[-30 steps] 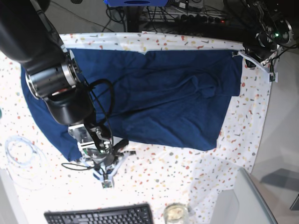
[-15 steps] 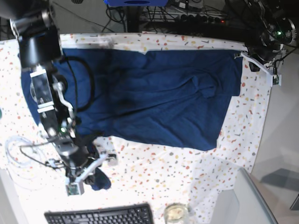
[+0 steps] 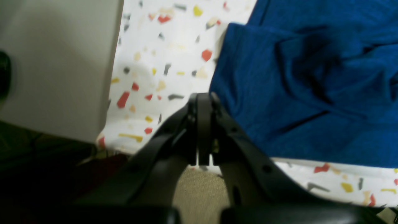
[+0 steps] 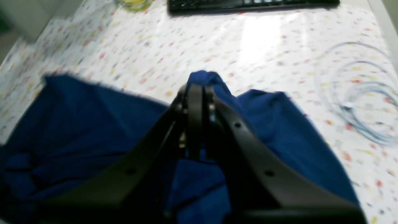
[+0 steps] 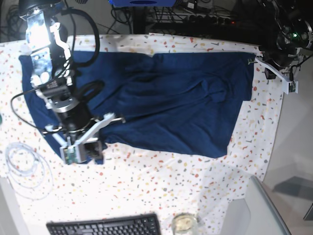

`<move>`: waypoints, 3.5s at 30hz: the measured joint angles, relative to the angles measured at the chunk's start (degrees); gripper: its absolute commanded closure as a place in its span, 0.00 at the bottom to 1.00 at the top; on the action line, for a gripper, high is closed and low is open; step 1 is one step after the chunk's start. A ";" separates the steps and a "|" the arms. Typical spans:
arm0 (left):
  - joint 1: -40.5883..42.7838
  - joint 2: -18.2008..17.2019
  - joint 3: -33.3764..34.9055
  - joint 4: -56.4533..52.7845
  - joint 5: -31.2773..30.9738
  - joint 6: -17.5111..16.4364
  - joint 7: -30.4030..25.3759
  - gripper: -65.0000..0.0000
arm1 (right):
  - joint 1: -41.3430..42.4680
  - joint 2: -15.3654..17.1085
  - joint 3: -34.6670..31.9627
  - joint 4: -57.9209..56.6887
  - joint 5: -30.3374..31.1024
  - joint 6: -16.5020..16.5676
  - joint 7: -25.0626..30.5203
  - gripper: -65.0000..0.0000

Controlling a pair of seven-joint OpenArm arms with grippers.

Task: Layout the t-shirt on the table in an organized manner, then fold the t-shirt properly
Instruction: 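Lift the grasped fabric with the right gripper toward the shirt's middle, then grasp the shirt's hem edge with both grippers at its two ends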

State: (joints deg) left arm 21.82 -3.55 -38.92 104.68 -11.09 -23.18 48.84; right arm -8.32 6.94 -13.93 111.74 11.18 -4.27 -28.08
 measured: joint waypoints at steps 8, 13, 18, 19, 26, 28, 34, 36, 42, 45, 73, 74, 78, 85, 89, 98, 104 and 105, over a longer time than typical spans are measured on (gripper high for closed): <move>-0.09 0.55 -1.84 1.99 -2.10 -0.85 0.11 1.00 | -1.73 0.33 -12.96 1.29 -0.17 0.15 -0.20 1.00; 0.28 -0.92 -13.79 1.84 -12.85 0.13 0.92 1.00 | 0.83 -0.20 -23.15 0.76 0.35 0.17 0.02 1.00; 0.26 -3.76 -22.29 1.64 -18.38 0.15 7.41 1.00 | 3.82 -1.22 -29.24 -3.67 -0.07 -0.02 -0.02 1.00; 0.28 -4.17 -23.37 1.64 -18.38 0.04 7.78 1.00 | 3.93 -2.12 -29.75 -5.01 0.11 -0.04 0.02 1.00; 2.32 -4.42 -24.57 1.66 -19.08 0.00 7.78 1.00 | 6.10 -5.20 -30.27 -16.81 0.28 0.22 0.22 1.00; 2.34 -4.22 -24.63 1.64 -18.78 0.04 7.80 1.00 | 6.23 -5.40 -30.16 -19.08 -0.02 0.20 -0.04 1.00; 2.19 -4.33 -23.69 1.64 -18.73 0.09 7.76 1.00 | 5.44 -6.14 -32.11 -22.23 0.04 0.20 0.13 0.75; 2.27 -4.66 -20.92 1.64 -18.14 0.22 7.76 1.00 | 4.37 -5.66 -33.92 -20.74 0.55 0.15 -0.70 0.51; 2.01 -4.42 -14.29 1.64 -18.32 -0.15 7.50 1.00 | 1.60 2.60 -23.93 -6.64 0.83 1.18 0.74 0.33; 2.14 -4.22 -10.25 1.64 -18.34 -0.15 7.52 1.00 | 0.50 5.40 -8.02 -6.86 -0.26 -0.31 0.17 0.33; -13.07 -3.04 7.56 -10.25 -3.26 0.26 -0.33 1.00 | 31.71 5.70 10.73 -56.52 -0.44 31.26 -9.66 0.17; -12.92 -3.39 7.61 -10.49 -3.32 0.24 -0.37 1.00 | 32.65 5.73 10.75 -58.18 -0.59 32.65 -9.81 0.17; -13.20 -4.81 8.00 -13.33 -3.63 -0.17 -0.42 1.00 | 34.95 4.96 11.21 -62.23 -0.72 39.76 -10.10 0.17; -20.39 -8.59 8.63 -24.26 -3.26 0.13 -0.66 1.00 | 38.10 3.61 10.88 -71.38 -0.79 40.76 -5.70 0.16; -22.80 -10.93 10.86 -26.10 -3.08 0.22 -0.61 1.00 | 39.89 2.75 10.82 -80.46 -0.74 40.79 -2.91 0.16; -29.35 -12.70 15.74 -33.38 -3.15 0.02 -0.66 1.00 | 39.87 2.84 10.82 -82.86 -0.68 40.76 -0.35 0.63; -38.14 -13.14 18.40 -42.80 -2.91 0.44 -2.34 0.62 | 39.58 2.84 11.19 -82.86 -0.74 40.76 -0.57 0.94; -39.76 -13.11 19.28 -44.94 -2.93 0.44 -4.20 0.45 | 39.58 2.86 11.19 -82.84 -0.74 40.76 -0.66 0.95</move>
State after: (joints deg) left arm -17.93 -16.67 -19.64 59.75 -14.02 -22.74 44.64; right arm 31.27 9.80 -2.74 28.91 10.44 36.49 -28.73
